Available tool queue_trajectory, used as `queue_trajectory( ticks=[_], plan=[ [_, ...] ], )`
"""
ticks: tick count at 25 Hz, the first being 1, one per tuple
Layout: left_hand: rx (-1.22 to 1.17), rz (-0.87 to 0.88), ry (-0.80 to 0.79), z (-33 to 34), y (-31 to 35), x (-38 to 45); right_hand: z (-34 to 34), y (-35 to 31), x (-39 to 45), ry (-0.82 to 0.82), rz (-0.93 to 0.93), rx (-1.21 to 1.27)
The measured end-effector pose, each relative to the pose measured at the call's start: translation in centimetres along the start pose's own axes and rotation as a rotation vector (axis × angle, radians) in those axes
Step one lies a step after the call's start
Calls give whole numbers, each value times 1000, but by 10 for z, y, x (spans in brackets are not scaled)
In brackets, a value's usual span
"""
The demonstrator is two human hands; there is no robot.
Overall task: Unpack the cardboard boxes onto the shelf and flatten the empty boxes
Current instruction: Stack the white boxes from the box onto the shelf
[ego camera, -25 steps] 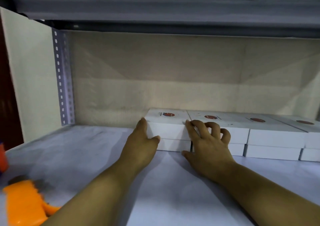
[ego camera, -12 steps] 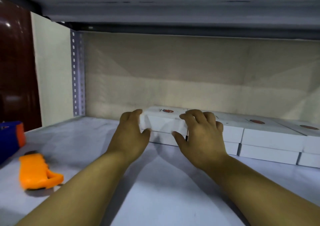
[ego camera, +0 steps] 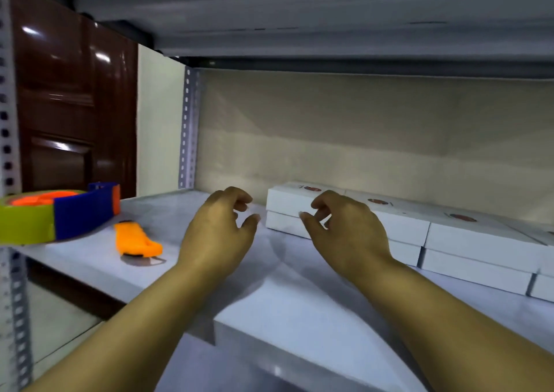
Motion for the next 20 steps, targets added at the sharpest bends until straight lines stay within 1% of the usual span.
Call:
queue_trajectory(
  ticks=[2, 5, 7, 10, 12, 15, 17, 20],
  plan=[
    [-6, 12, 18, -11, 0, -15, -3, -9, -4, -29, 0, 35],
    [-22, 10, 25, -34, -7, -39, -4, -25, -13, -46, -54, 61],
    [1, 3, 24, -53, -17, -53, -5, -42, -22, -21, -136, 120],
    [36, -39, 54, -87, -37, -72, 0, -78, -44, -20, -316, 276],
    [68, -80, 61, -108, -49, -85, 9, -102, -61, -55, -383, 372],
    [123, -137, 59, -137, -68, -106, 28, -127, -83, -110, -394, 513],
    [169, -197, 53, -156, -89, -130, 48, -144, -100, -177, -405, 584],
    [238, -304, 34, -183, -128, -179, 82, -172, -128, -306, -427, 623]
  ],
)
Point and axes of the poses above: each hand's wrist, its own x-axis towards the middle knuckle, its own z-axis out of the palm, y = z × x, the point moved 3 cm from there along x, towards the middle knuckle, and after that the axes turned 12 degrees about x, right-handed, at the moved point
